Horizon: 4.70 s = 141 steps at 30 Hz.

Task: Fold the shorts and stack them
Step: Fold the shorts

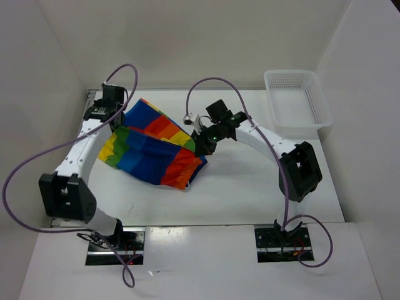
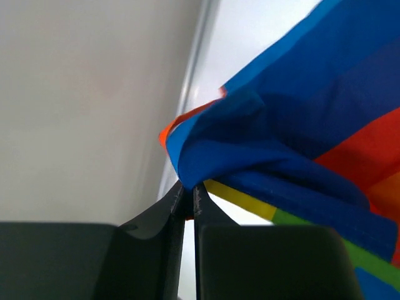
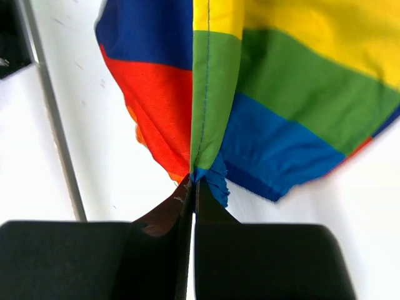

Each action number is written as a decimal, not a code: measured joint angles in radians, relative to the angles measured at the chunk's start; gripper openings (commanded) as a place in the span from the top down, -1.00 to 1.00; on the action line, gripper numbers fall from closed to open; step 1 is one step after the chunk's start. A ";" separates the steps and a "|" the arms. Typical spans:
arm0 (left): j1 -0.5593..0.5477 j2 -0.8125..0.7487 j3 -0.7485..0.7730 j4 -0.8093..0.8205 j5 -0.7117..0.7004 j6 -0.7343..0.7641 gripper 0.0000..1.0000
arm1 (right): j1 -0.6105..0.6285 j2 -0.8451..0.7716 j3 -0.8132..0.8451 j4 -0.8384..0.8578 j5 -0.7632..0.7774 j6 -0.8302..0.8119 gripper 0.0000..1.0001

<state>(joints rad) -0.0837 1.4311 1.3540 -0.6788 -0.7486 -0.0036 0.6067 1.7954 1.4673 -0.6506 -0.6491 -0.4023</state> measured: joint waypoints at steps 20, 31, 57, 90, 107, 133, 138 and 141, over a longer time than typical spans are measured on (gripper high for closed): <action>-0.038 0.787 0.686 0.070 0.138 0.001 0.65 | -0.243 0.246 -0.021 0.087 0.012 0.161 1.00; 0.018 0.866 0.822 0.003 0.184 0.003 -0.06 | -0.291 0.322 0.132 0.129 0.207 0.267 -0.72; 0.313 0.550 0.050 0.048 0.518 -0.001 0.06 | -0.297 0.191 -0.184 0.127 -0.089 0.550 -0.73; 0.184 0.338 0.067 -0.142 0.778 0.000 0.18 | -0.325 0.220 -0.097 0.132 0.271 0.251 1.00; 0.126 0.501 -0.043 0.010 0.661 0.001 0.97 | -0.323 0.201 -0.090 0.098 0.357 0.159 0.38; 0.127 0.403 -0.171 0.034 0.679 0.000 0.99 | -0.329 0.005 -0.312 0.097 0.149 0.457 -0.44; 0.127 0.401 -0.174 0.036 0.675 0.000 0.99 | -0.338 0.055 -0.301 0.143 0.106 0.546 -0.44; 0.127 0.398 -0.179 0.036 0.671 0.000 0.99 | -0.351 0.073 -0.301 0.167 0.091 0.613 -0.44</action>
<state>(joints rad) 0.0433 1.8290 1.1755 -0.6430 -0.0780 -0.0036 0.2562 1.8683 1.1667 -0.4831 -0.5579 0.2111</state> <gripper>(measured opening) 0.009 0.720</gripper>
